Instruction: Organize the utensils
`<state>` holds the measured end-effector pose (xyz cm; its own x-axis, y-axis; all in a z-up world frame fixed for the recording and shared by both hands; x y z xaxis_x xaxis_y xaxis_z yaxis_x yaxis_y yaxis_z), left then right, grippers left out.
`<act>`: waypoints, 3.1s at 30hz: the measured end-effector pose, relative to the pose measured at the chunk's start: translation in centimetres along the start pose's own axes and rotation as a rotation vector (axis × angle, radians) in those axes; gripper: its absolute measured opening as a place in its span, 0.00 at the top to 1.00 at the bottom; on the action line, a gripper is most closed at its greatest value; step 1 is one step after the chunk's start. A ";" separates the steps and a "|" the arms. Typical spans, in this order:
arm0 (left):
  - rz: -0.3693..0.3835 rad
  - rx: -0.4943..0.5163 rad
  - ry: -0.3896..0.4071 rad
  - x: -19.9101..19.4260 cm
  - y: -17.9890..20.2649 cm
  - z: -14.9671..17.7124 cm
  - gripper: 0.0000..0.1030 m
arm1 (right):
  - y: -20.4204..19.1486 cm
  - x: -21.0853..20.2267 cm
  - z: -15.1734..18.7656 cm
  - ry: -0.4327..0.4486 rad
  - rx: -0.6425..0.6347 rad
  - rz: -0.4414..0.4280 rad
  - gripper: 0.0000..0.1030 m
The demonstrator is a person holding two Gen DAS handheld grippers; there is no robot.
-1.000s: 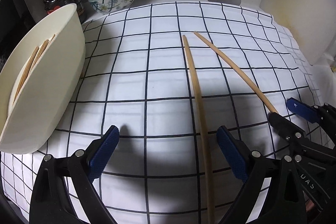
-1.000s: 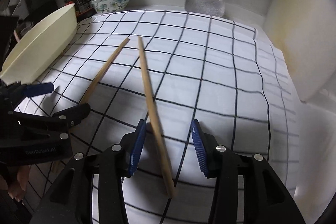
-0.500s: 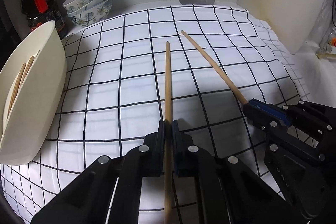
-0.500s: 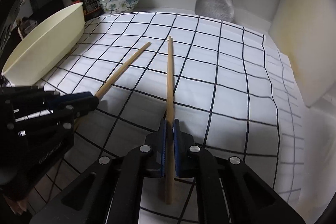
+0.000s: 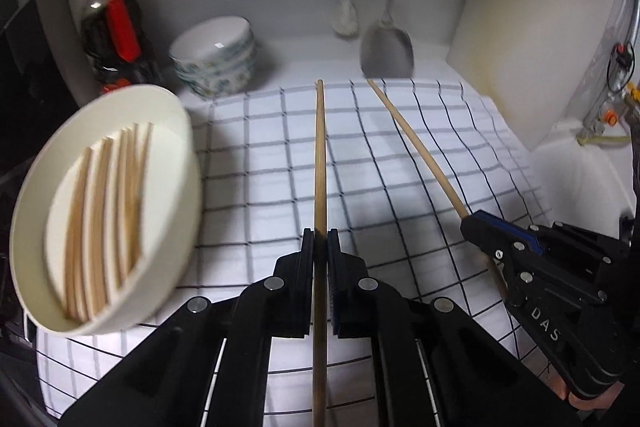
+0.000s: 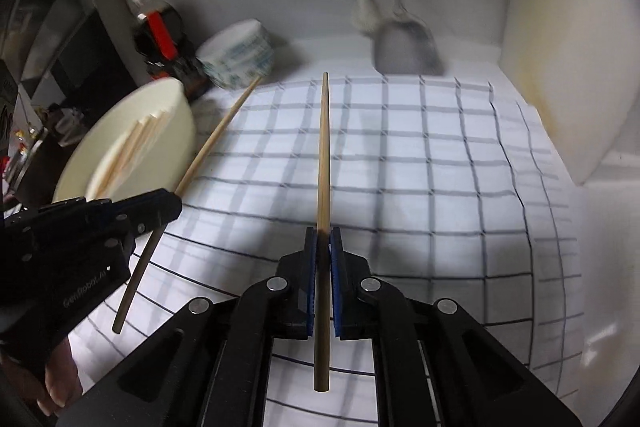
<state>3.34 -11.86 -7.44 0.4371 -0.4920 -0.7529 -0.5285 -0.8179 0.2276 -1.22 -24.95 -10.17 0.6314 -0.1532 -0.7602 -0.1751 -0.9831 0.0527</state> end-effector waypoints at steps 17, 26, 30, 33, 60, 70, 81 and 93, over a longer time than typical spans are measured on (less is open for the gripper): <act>-0.218 -0.190 0.092 -10.4 -18.0 -0.4 0.93 | -19.1 -1.2 -7.8 0.035 -0.163 -0.203 0.94; -0.232 -0.270 0.029 -8.2 -23.8 1.2 0.93 | -25.0 3.0 -8.4 -0.090 -0.210 -0.189 0.94; -0.233 -0.288 0.008 -7.6 -24.8 1.5 0.93 | -25.9 3.8 -8.4 -0.110 -0.212 -0.175 0.94; -0.219 -0.311 0.001 -7.6 -25.3 1.7 0.81 | -25.9 3.8 -8.5 -0.118 -0.213 -0.151 0.86; -0.288 -0.371 0.051 -13.8 -23.2 2.4 0.08 | -22.5 -1.6 -7.2 -0.061 -0.157 -0.104 0.45; -0.301 -0.368 0.065 -14.7 -22.1 2.8 0.08 | -21.8 -2.5 -6.8 -0.058 -0.155 -0.102 0.41; -0.335 -0.369 0.064 -15.4 -21.5 3.0 0.06 | -21.5 -3.1 -6.8 -0.047 -0.150 -0.113 0.39; -0.355 -0.374 0.050 -15.5 -21.3 3.2 0.06 | -21.4 -3.4 -6.7 -0.048 -0.149 -0.115 0.39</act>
<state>5.47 14.14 -2.62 0.5815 -0.1710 -0.7954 -0.0492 -0.9833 0.1754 5.43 -4.05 -4.40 0.6031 -0.0372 -0.7968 0.0124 -0.9984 0.0561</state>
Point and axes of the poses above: each gripper's, at about its wrist camera, not at the fingertips, and x roughly the way its jaws point, y to its right, z to its underside, the point moved 3 cm from there along x, roughly the way its jaws point, and after that the axes turned 14 degrees about z, right-handed, at the moved point
